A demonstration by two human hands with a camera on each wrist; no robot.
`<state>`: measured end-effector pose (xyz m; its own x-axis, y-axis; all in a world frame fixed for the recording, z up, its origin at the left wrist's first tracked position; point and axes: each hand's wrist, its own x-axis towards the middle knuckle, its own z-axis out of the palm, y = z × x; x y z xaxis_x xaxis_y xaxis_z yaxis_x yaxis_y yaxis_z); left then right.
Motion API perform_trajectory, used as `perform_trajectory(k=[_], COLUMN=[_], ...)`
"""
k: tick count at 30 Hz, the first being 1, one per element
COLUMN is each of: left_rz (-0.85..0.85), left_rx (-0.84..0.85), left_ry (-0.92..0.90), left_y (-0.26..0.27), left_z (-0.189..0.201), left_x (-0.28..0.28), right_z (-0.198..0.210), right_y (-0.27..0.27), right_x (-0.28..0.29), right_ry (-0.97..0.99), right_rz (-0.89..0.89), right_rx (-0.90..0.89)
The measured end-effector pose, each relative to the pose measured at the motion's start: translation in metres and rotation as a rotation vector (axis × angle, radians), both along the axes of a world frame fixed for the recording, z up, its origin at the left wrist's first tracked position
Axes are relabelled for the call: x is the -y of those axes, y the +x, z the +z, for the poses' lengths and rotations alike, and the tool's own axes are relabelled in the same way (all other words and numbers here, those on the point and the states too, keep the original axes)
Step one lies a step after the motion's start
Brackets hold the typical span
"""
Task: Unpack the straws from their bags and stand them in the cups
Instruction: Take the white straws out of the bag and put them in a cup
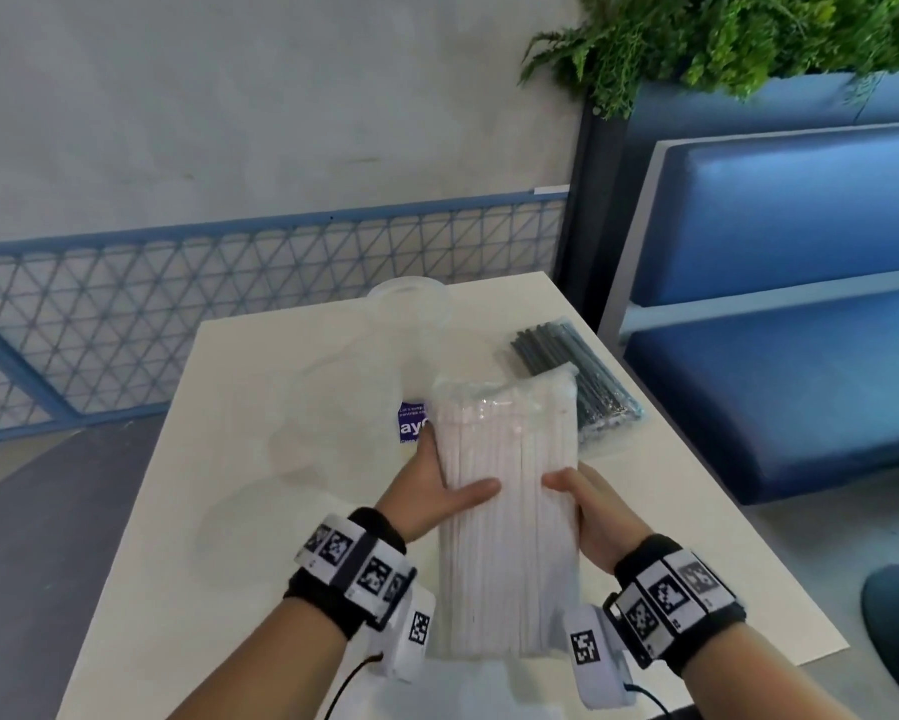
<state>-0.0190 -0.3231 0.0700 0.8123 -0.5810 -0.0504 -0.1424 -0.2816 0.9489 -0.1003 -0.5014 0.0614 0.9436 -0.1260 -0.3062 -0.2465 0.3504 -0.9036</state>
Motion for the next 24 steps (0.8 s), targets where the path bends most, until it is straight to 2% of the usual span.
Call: perform_trajectory(k=[3,5,7,9,11,15,19,24], left_rz=[0.009,0.098,0.212,0.31,0.362,0.365,0.372,0.378], left_rx=[-0.279,-0.342,-0.318,-0.265,-0.243,-0.225,-0.213,-0.187], left_ry=[-0.188,-0.271,-0.298,-0.287,-0.272,-0.247,-0.23,-0.226], left_y=[0.002,-0.002,-0.006,-0.009,-0.01,-0.014,-0.016,-0.017], left_z=[-0.004,-0.011,-0.014,-0.016,-0.018,-0.018,-0.018,-0.018], left_x=[-0.012,-0.014,-0.015,-0.017,-0.02,-0.023,-0.025,-0.024], right_z=[-0.006,-0.008,-0.009,-0.007,-0.001,0.002,0.012,0.016], right_y=[0.0,0.002,0.005,0.009,0.011,0.014,0.015,0.017], right_x=[-0.007,-0.013,-0.019,-0.025,-0.033,-0.044,-0.053,-0.058], right_ry=[0.012,0.0,-0.132,-0.363,-0.471,-0.44,-0.24,-0.4], right_rz=[0.051,0.024,-0.067,-0.247,-0.392,-0.438,-0.431,-0.369], right_rx=[-0.028,0.0,0.095,0.171,0.212,0.239,0.276,0.235])
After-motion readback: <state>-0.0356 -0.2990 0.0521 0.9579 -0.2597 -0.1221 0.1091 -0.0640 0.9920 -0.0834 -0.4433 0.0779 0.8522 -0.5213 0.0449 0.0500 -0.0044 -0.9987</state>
